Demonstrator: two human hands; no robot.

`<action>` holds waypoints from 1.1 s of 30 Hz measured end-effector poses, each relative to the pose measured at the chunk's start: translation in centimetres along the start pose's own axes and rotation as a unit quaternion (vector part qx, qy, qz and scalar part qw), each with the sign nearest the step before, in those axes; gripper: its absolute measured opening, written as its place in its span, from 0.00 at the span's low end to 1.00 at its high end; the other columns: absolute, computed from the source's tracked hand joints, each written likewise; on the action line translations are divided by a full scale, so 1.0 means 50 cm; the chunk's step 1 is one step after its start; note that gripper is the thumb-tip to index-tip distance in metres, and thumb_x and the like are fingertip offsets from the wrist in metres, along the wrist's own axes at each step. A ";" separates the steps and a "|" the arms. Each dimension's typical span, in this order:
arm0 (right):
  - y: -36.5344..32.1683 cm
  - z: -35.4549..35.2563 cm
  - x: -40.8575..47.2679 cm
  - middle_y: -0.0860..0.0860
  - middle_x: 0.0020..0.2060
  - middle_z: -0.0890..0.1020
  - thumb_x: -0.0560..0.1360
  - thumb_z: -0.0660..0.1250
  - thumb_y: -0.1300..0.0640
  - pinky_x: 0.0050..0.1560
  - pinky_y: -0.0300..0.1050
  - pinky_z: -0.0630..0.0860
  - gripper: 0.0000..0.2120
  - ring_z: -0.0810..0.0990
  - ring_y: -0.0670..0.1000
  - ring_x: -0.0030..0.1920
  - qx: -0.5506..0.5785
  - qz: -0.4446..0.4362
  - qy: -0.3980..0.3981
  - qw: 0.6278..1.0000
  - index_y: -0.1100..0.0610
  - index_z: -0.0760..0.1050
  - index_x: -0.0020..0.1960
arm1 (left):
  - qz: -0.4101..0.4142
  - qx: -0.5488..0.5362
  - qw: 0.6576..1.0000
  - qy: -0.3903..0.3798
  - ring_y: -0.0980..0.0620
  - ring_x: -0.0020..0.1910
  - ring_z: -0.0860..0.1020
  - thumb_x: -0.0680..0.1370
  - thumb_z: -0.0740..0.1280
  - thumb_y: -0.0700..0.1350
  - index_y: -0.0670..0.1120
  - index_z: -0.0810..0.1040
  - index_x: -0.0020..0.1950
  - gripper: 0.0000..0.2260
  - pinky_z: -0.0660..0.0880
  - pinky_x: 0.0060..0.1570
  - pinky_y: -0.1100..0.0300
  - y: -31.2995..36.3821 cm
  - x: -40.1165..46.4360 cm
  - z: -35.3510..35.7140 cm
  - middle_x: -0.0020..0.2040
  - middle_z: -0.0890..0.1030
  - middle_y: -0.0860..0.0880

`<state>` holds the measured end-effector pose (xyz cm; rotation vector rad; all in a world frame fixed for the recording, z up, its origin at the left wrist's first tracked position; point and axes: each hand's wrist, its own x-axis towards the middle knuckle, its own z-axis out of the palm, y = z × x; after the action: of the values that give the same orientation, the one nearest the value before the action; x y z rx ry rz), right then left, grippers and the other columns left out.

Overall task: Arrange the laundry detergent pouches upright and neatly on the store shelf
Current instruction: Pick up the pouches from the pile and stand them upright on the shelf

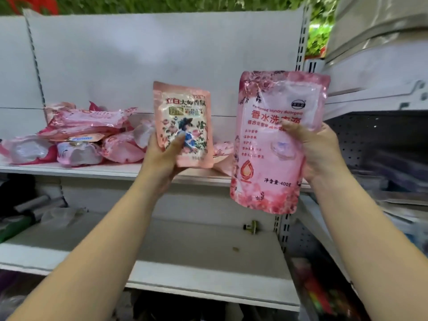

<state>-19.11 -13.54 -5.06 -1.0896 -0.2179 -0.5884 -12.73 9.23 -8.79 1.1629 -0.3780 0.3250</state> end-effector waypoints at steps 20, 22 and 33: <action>-0.082 -0.046 0.110 0.47 0.34 0.85 0.67 0.73 0.62 0.40 0.42 0.81 0.07 0.85 0.48 0.41 -0.135 -0.166 0.073 0.974 0.57 0.78 0.44 | 0.075 0.518 0.852 0.007 0.42 0.68 0.66 0.79 0.59 0.55 0.43 0.65 0.72 0.25 0.64 0.62 0.52 -0.081 0.149 0.030 0.70 0.68 0.39; -0.054 -0.054 0.127 0.49 0.35 0.85 0.66 0.74 0.60 0.44 0.46 0.81 0.08 0.84 0.51 0.42 -0.161 -0.149 0.061 0.974 0.57 0.78 0.43 | 0.067 0.535 0.842 -0.022 0.42 0.67 0.69 0.80 0.57 0.55 0.43 0.66 0.71 0.24 0.66 0.59 0.54 -0.085 0.145 0.031 0.68 0.71 0.40; 0.029 -0.129 0.083 0.49 0.51 0.81 0.65 0.72 0.57 0.40 0.34 0.78 0.27 0.82 0.42 0.44 -0.333 0.017 -0.132 0.933 0.53 0.69 0.61 | 0.238 0.526 0.807 -0.127 0.49 0.71 0.63 0.78 0.57 0.59 0.45 0.73 0.66 0.24 0.59 0.65 0.58 -0.062 0.068 0.083 0.67 0.72 0.46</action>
<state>-15.62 -20.14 -7.30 -1.8331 -0.2381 -0.4921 -8.86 4.44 -8.36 2.2216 -0.7785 0.8953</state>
